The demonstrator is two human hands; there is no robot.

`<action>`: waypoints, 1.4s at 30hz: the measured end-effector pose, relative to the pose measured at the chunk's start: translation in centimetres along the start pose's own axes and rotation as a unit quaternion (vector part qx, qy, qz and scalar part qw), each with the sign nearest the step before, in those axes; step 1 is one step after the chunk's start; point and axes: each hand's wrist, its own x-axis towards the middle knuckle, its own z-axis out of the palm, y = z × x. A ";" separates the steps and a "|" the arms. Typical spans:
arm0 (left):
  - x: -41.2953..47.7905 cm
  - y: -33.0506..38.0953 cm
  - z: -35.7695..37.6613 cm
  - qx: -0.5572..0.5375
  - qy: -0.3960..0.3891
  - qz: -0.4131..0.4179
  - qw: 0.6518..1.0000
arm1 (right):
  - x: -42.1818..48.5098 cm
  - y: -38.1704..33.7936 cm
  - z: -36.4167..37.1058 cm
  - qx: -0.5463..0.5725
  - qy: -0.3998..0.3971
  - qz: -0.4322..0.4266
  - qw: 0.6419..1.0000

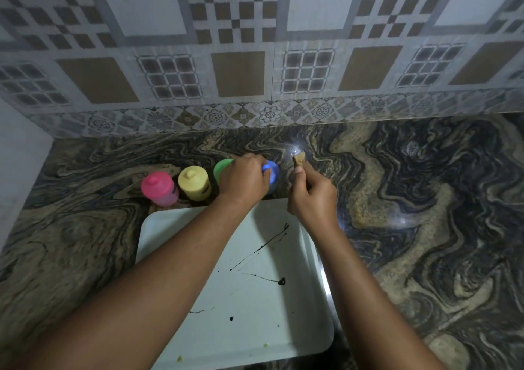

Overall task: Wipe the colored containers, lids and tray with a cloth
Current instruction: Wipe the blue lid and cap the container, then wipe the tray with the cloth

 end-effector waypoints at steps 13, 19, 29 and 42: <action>-2.9 0.7 -2.3 -0.198 0.060 0.128 0.970 | -3.3 -2.7 -3.7 0.182 -0.030 0.026 0.982; -8.0 1.4 -4.8 -0.360 0.090 0.148 0.917 | -7.4 -5.1 -5.5 0.270 -0.116 0.007 0.956; -14.7 -1.1 -10.1 -0.313 0.131 0.112 0.934 | -12.6 -6.7 -4.7 0.315 -0.163 0.039 0.934; -20.2 -3.6 -14.8 -0.329 0.141 0.062 0.932 | -16.2 -8.3 -4.7 0.282 -0.121 0.047 0.951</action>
